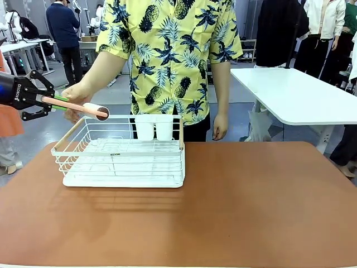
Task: Clean the table.
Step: Pick up the Lint Roller when the human hands it over, then clean the table with the Lint Roller when the human lifts the Dish drying rack.
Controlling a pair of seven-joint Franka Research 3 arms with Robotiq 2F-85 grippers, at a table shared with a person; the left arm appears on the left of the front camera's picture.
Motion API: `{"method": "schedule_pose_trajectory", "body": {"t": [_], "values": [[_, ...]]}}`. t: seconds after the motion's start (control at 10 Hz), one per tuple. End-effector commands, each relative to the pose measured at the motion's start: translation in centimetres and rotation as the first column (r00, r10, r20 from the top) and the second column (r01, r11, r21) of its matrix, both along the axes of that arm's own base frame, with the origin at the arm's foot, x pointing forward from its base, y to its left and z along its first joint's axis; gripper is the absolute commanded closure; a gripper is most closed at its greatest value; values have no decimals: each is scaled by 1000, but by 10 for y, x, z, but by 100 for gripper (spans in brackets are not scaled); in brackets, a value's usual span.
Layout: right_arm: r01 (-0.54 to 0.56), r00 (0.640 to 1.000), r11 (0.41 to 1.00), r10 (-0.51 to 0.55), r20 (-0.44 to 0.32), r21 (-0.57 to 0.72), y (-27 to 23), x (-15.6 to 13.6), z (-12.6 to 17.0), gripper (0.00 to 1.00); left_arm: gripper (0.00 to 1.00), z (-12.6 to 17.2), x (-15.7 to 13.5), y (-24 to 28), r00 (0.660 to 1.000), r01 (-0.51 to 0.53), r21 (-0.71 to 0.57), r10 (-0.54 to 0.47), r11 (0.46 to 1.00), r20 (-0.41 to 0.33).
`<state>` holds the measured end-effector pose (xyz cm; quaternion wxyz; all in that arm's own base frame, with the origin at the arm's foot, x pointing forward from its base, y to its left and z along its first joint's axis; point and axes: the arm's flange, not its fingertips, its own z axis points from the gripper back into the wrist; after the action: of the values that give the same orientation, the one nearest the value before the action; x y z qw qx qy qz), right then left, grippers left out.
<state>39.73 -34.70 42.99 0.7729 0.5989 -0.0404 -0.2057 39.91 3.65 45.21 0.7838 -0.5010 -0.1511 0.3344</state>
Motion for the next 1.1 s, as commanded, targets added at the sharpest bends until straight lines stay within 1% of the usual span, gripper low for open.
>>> {"method": "schedule_pose_trajectory", "body": {"t": [0.0,1.0], "values": [[0,1000,1000,0,5,-4,1,0,3,0,100,0,0,0,1000,0,0,0,1000,1],[0,1000,1000,0,5,-4,1,0,3,0,100,0,0,0,1000,0,0,0,1000,1]]}}
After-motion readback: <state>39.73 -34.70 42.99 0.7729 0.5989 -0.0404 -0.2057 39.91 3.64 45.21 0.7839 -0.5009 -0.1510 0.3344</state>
